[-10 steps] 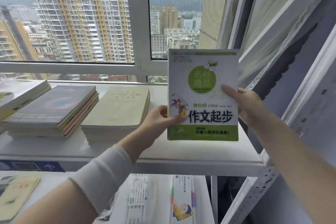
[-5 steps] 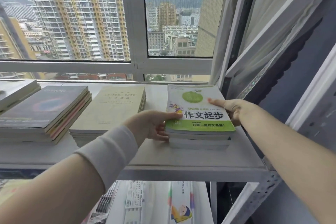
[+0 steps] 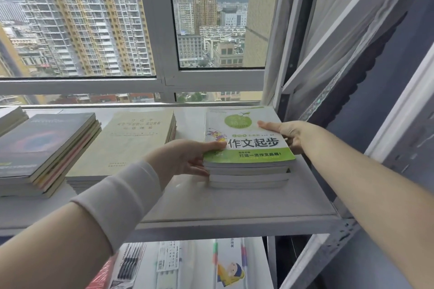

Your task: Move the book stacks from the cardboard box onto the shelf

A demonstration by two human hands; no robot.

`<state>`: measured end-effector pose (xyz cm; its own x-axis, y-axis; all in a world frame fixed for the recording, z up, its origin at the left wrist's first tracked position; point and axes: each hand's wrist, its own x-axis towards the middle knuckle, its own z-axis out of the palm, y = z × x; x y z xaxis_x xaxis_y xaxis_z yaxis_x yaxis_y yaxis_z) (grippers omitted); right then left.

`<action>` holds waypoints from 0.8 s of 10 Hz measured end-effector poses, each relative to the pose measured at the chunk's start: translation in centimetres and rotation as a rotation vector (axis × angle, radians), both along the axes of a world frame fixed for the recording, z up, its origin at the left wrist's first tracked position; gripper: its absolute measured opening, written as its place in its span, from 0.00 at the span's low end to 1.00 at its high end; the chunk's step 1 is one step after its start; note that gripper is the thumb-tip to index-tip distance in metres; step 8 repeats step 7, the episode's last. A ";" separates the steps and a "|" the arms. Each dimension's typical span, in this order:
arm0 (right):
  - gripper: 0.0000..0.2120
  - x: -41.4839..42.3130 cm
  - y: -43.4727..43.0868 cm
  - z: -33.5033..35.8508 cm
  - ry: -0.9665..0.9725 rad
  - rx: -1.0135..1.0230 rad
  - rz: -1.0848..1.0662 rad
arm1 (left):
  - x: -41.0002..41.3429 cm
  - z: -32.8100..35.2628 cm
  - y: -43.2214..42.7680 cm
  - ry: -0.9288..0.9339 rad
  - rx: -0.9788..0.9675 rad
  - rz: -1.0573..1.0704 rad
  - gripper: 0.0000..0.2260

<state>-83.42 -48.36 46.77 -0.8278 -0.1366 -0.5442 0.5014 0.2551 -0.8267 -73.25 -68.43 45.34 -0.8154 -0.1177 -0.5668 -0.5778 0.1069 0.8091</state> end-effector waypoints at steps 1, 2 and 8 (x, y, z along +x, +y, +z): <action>0.29 -0.3 0.0 -0.2 0.021 0.001 0.005 | 0.2 0.1 0.1 0.021 -0.024 0.027 0.20; 0.33 -0.6 -0.1 -0.4 0.053 0.031 0.038 | 0.3 0.4 0.3 0.027 -0.053 0.026 0.15; 0.40 0.9 -0.9 0.5 0.312 0.412 0.038 | 0.6 1.1 0.7 0.188 -0.507 0.037 0.22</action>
